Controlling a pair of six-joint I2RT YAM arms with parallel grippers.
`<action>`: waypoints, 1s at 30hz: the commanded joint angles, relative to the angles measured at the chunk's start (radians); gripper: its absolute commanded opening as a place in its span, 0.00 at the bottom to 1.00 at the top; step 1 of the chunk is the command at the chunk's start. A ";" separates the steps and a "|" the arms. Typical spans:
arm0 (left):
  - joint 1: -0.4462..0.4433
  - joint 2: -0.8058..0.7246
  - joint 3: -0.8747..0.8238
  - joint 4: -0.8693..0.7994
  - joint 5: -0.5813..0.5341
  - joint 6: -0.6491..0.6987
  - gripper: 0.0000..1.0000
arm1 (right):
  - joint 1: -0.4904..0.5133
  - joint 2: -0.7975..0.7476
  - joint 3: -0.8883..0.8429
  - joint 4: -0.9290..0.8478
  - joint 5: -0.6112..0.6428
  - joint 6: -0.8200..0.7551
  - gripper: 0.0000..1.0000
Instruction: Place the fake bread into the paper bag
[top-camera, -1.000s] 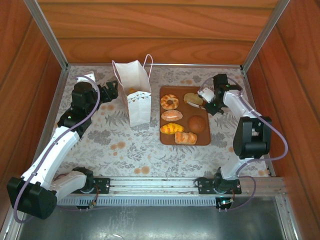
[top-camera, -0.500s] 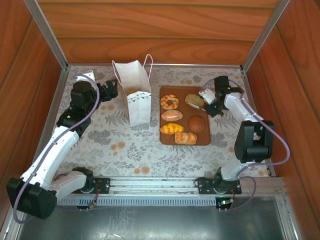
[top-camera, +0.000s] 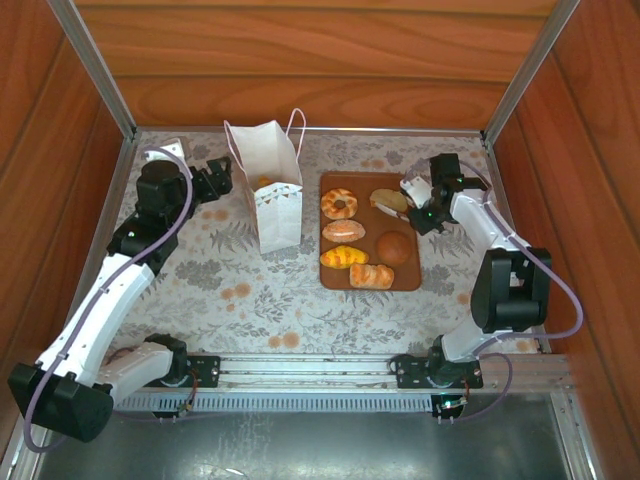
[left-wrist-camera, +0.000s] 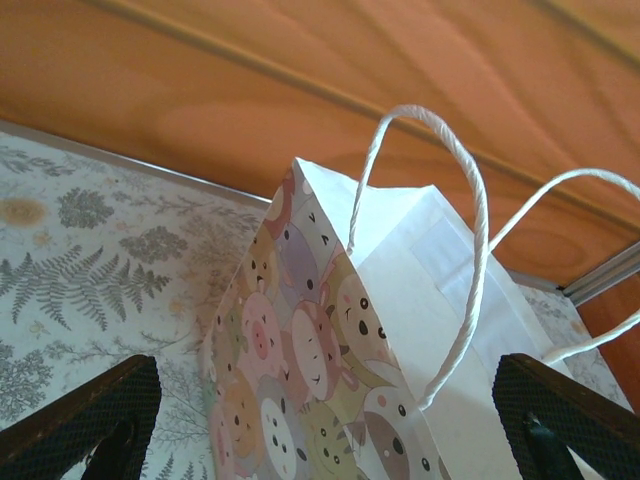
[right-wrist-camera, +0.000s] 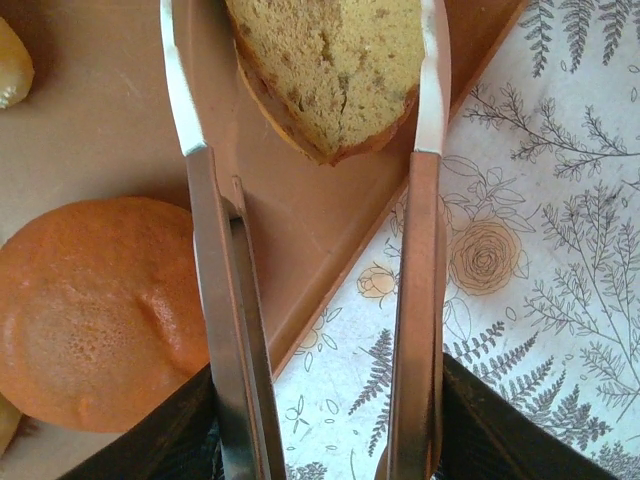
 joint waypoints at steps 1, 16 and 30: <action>0.004 -0.006 0.108 -0.135 -0.061 -0.024 0.91 | 0.008 -0.042 0.001 -0.005 -0.030 0.071 0.51; -0.001 0.010 0.182 -0.267 -0.012 -0.131 0.90 | 0.012 -0.086 -0.039 0.012 -0.106 0.243 0.50; -0.121 0.275 0.320 -0.283 0.036 -0.237 0.91 | 0.014 -0.085 -0.061 0.018 -0.104 0.265 0.50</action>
